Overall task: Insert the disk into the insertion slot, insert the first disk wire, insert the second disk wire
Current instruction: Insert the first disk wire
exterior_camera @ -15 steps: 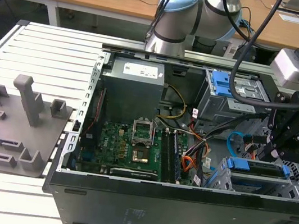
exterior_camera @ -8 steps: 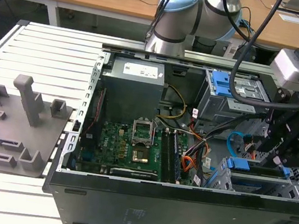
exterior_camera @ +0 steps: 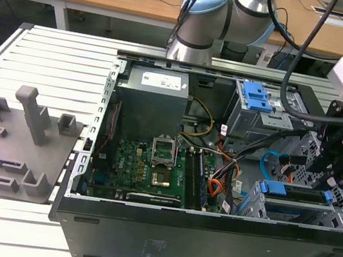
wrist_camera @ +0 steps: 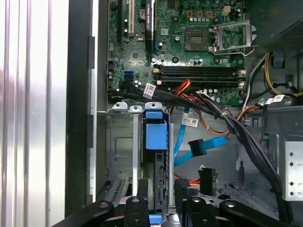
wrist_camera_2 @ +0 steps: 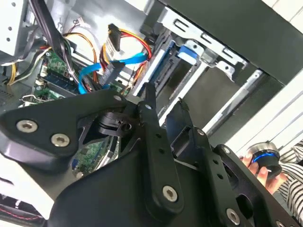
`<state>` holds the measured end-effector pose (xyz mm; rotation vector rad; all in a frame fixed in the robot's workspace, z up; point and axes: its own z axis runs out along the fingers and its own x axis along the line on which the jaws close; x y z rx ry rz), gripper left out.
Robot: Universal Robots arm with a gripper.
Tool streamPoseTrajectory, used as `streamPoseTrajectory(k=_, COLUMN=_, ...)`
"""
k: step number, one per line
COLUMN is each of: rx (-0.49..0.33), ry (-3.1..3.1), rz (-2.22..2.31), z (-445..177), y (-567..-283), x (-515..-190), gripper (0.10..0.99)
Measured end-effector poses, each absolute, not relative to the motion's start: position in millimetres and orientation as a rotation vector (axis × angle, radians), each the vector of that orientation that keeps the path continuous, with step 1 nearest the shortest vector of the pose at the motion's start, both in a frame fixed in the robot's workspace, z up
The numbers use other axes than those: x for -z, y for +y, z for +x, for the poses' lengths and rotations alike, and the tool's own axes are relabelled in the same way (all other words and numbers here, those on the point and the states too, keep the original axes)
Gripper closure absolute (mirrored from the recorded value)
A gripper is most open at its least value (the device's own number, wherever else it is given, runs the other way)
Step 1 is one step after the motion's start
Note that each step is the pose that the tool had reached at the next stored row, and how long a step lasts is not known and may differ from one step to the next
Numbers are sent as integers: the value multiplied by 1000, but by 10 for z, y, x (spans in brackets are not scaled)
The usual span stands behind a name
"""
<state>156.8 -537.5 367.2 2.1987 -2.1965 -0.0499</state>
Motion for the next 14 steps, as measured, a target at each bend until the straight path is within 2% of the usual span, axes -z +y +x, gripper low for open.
streamPoseTrajectory(k=14, rx=50, ry=-2196, rz=2199, z=1569, y=-4867, x=-3672, gripper=725)
